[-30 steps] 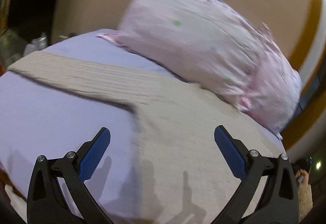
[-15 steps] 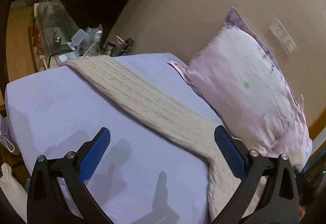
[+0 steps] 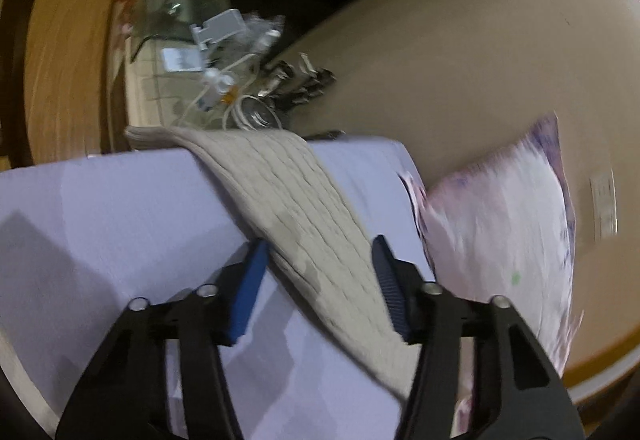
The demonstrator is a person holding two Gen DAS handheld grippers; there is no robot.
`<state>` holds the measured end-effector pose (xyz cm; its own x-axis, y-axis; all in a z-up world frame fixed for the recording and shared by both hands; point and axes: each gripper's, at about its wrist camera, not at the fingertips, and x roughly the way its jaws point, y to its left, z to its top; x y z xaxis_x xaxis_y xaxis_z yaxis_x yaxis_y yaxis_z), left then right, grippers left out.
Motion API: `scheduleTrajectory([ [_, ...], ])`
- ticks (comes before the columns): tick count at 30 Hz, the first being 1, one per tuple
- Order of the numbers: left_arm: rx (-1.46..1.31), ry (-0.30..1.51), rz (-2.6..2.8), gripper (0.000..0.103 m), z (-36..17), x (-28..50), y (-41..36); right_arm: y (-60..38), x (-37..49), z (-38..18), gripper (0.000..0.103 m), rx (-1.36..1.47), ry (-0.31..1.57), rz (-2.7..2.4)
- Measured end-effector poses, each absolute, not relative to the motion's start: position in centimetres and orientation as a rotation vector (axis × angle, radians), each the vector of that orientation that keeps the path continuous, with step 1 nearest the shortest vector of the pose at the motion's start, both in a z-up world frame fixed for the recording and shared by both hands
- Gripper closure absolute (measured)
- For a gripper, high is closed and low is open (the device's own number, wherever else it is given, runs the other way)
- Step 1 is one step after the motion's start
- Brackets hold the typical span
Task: Fold small clothes
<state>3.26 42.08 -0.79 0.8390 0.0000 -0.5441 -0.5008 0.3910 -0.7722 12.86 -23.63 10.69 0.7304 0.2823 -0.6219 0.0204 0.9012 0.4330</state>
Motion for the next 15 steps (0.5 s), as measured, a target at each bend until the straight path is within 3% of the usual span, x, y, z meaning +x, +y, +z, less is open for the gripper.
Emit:
scheduleTrajectory([
  [3,-1.168,0.524,0.371,0.071,-1.4,3.5,43.3,-25.1,11.4,10.1,0.028,0.456,0.738,0.119],
  [6,-1.214,0.532,0.382,0.094,-2.3,3.7,44.5,-26.2,10.5,9.9,0.028,0.474,0.727,0.107],
  [12,-0.984,0.530,0.334,0.098,3.2,6.3,40.4,-28.8,8.1,10.0,0.028,0.445,0.697,0.065],
  [15,-0.775,0.491,0.117,0.098,9.2,9.3,32.0,-30.3,6.8,10.4,0.028,0.420,0.668,0.022],
])
